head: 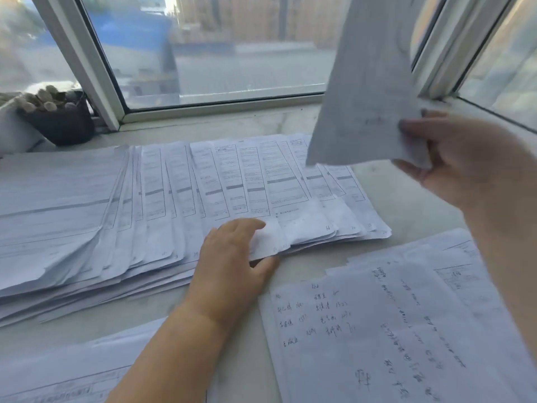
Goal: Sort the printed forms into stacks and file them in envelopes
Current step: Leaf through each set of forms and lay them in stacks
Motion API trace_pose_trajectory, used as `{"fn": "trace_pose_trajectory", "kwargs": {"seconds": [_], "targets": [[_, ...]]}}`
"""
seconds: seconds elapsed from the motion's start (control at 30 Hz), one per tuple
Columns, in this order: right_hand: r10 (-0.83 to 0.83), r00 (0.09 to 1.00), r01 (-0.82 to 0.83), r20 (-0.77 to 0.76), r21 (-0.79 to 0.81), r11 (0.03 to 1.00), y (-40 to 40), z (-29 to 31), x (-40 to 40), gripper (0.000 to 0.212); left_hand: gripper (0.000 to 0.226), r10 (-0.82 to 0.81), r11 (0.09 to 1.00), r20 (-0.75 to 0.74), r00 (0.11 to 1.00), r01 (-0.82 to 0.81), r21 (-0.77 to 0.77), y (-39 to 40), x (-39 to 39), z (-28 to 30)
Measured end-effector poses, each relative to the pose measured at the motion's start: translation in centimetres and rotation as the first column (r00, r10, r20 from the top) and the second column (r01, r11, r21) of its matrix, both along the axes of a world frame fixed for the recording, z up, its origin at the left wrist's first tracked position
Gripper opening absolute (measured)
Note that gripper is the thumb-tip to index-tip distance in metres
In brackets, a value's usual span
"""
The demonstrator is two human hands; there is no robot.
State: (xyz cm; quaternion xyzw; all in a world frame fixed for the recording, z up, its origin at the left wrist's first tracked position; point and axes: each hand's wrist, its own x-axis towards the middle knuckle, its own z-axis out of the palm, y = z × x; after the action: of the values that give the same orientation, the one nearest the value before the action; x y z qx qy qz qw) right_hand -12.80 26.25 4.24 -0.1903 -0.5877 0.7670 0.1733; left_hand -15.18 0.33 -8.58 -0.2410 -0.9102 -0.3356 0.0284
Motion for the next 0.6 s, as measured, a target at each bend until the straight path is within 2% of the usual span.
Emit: {"fn": "trace_pose_trajectory", "kwargs": {"seconds": [0.03,0.07,0.13,0.2,0.27,0.37,0.47,0.53,0.6], "targets": [[-0.028,0.991,0.013,0.130,0.115,0.993,-0.4,-1.9,0.0,0.020,0.044,0.006,1.000,-0.007,1.000,-0.006,0.015,0.0,0.0,0.0],[-0.052,0.977,0.027,0.207,0.121,0.992,-0.8,-3.3,-0.1,0.017,0.040,0.018,0.999,-0.013,1.000,-0.018,0.040,0.2,0.1,0.1],[-0.078,0.956,0.072,0.283,0.031,0.997,-1.0,-5.3,-0.2,0.015,0.044,0.034,0.994,-0.004,0.999,-0.033,0.105,0.3,0.1,0.3],[-0.074,0.949,0.126,0.307,-0.151,0.980,-1.5,-6.1,-0.4,0.014,0.072,0.017,0.990,0.022,1.000,-0.020,0.143,0.4,0.1,0.7],[-0.032,0.958,0.127,0.286,-0.321,0.939,-2.4,-6.3,-0.7,0.014,0.091,-0.007,0.996,0.017,1.000,0.006,0.084,0.5,0.2,1.1],[0.050,0.966,0.059,0.252,-0.407,0.912,-3.4,-6.6,-0.9,0.016,0.076,0.021,0.995,-0.031,0.999,-0.024,-0.098,0.9,0.0,1.5],[0.072,0.961,0.026,0.269,-0.343,0.939,-3.8,-7.0,-1.1,0.016,0.080,0.028,0.987,-0.007,1.000,-0.029,-0.161,1.0,-1.3,2.3],[0.072,0.954,0.010,0.291,-0.271,0.962,-4.0,-7.6,-1.4,0.018,0.088,-0.018,0.974,-0.010,1.000,0.015,-0.227,0.6,-2.1,2.7],[0.072,0.942,-0.005,0.328,-0.202,0.979,-4.1,-8.2,-1.6,0.021,0.086,-0.082,0.956,-0.043,0.996,0.066,-0.286,0.3,-2.4,2.7]]}}
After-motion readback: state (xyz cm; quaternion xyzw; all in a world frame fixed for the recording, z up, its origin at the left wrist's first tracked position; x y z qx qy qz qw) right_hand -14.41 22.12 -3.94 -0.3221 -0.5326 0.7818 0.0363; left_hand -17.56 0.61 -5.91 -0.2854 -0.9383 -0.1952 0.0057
